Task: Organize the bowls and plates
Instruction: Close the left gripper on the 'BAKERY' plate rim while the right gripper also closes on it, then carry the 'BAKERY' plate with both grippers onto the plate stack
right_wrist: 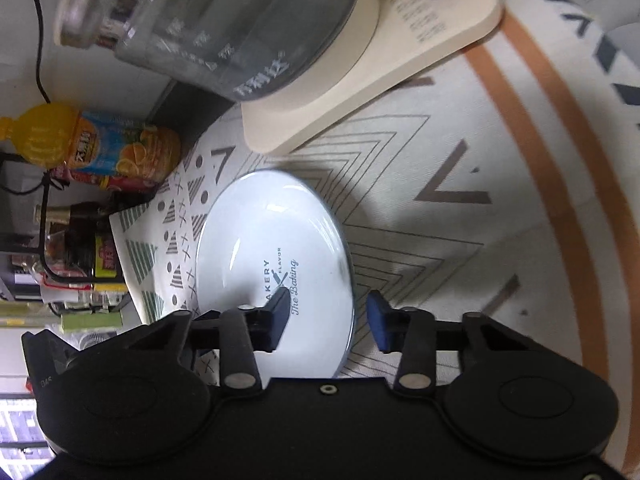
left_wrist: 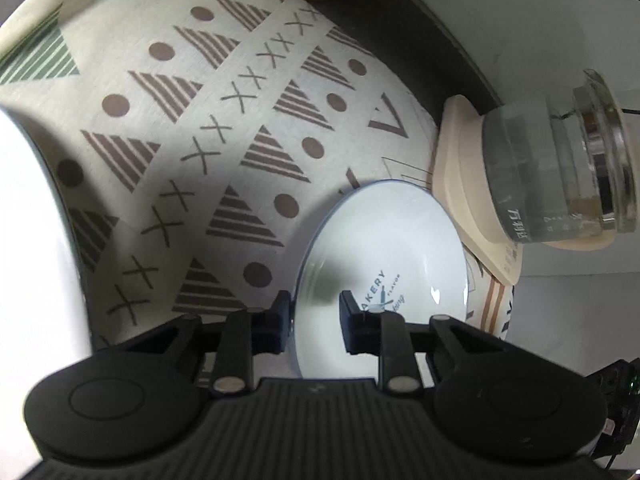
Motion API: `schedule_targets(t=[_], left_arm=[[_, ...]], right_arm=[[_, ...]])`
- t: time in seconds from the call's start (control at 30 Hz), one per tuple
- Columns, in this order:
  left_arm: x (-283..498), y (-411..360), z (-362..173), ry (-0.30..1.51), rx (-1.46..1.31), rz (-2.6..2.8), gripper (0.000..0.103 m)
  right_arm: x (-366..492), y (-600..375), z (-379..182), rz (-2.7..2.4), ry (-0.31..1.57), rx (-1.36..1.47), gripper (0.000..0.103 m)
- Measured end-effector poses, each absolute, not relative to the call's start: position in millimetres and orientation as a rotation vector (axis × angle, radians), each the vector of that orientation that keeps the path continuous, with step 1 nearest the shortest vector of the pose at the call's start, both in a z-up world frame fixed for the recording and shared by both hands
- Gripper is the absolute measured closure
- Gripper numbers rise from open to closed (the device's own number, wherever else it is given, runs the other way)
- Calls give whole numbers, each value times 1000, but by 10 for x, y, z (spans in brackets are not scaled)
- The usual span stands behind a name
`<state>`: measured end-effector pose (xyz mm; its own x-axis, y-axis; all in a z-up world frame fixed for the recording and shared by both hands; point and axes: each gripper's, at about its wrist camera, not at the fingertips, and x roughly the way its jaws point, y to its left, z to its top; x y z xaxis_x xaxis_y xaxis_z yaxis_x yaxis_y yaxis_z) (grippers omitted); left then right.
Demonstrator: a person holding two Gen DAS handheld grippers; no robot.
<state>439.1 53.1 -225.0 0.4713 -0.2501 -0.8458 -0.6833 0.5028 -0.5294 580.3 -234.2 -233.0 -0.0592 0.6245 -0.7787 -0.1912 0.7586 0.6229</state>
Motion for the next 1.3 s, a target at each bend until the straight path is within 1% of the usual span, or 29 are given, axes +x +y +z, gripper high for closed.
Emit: schedule_targets(t=[0.2,0.37,0.43,0.5,0.53,0.57,0.63,0.8,0.83,1.3], left_arm=[[4385,506,-2360,1107,-1070,348,84],[4365,484,-2387,1086,-1083,357,86],[4381,480,-2387,1091,-1068,366,91],[4381,484,-2391,1083,-1075,376,92],[4373,485,-2397,1074,-1083,380,92],[4365,485,-2398,1069,-1086,383,92],[4358,471,-2378,1065,-1071,390,93],[4352,461,-2225,1034,-1016,395,93],[4345,467,-2192,1028,-1009,395,93],[4074,576,-1764,921,-975,430,93]], right_arm=[[5876,-2229,-2437,718,1524,338,68],[5883,-2193,-2518,732,1538,329,73],[5884,-2195,-2519,738,1533,334,72],[5893,-2207,-2526,744,1528,347,72],[5898,-2213,-2530,745,1524,351,74],[5896,-2220,-2528,736,1520,342,81],[5891,-2246,-2513,727,1516,307,90],[5855,-2250,-2253,826,1416,282,91],[5859,-2249,-2207,839,1406,289,90],[5629,-2061,-1788,923,1327,264,89]])
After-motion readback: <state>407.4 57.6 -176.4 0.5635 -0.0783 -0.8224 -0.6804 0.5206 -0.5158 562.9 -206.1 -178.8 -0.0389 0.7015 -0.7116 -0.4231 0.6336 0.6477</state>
